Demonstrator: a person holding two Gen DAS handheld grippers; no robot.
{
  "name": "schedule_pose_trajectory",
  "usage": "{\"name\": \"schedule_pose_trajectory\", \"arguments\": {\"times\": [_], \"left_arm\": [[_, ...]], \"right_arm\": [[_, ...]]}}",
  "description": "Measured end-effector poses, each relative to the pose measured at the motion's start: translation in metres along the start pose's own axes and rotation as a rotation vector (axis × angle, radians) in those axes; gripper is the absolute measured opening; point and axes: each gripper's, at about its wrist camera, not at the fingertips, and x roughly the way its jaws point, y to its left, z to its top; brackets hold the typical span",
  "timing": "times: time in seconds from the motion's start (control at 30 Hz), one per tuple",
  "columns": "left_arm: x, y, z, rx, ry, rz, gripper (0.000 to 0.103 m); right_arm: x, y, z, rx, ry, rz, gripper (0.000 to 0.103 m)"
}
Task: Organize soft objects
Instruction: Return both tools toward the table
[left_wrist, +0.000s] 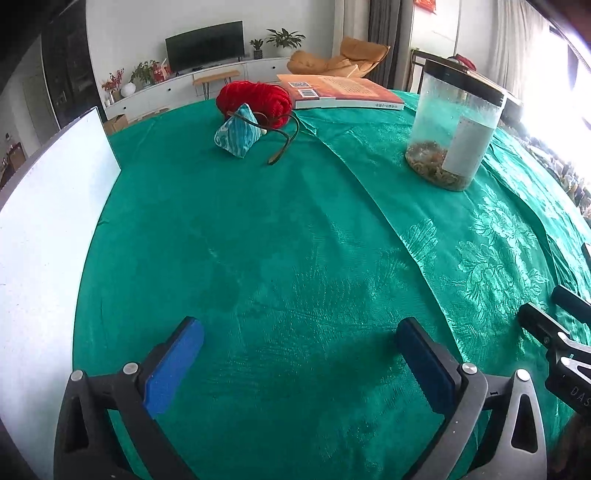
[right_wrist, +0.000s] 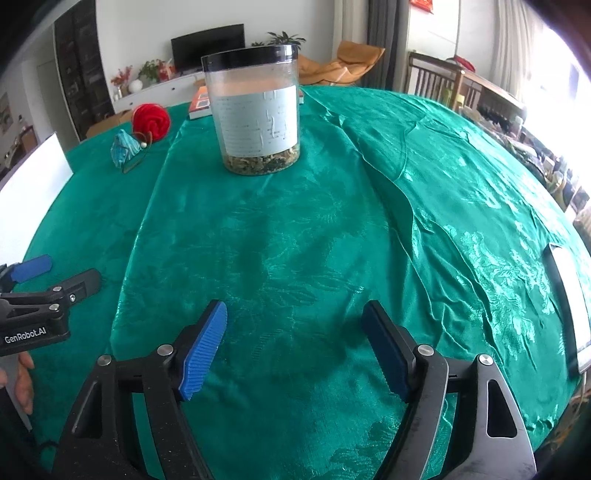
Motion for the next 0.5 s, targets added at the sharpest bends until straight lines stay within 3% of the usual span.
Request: {"name": "schedule_pose_trajectory", "arguments": {"times": [0.5], "left_arm": [[0.0014,-0.0008,0.0013,-0.001,0.0,-0.002,0.103]], "right_arm": [[-0.0002,0.0018,-0.0002,0.002,0.001,-0.002,0.08]]}}
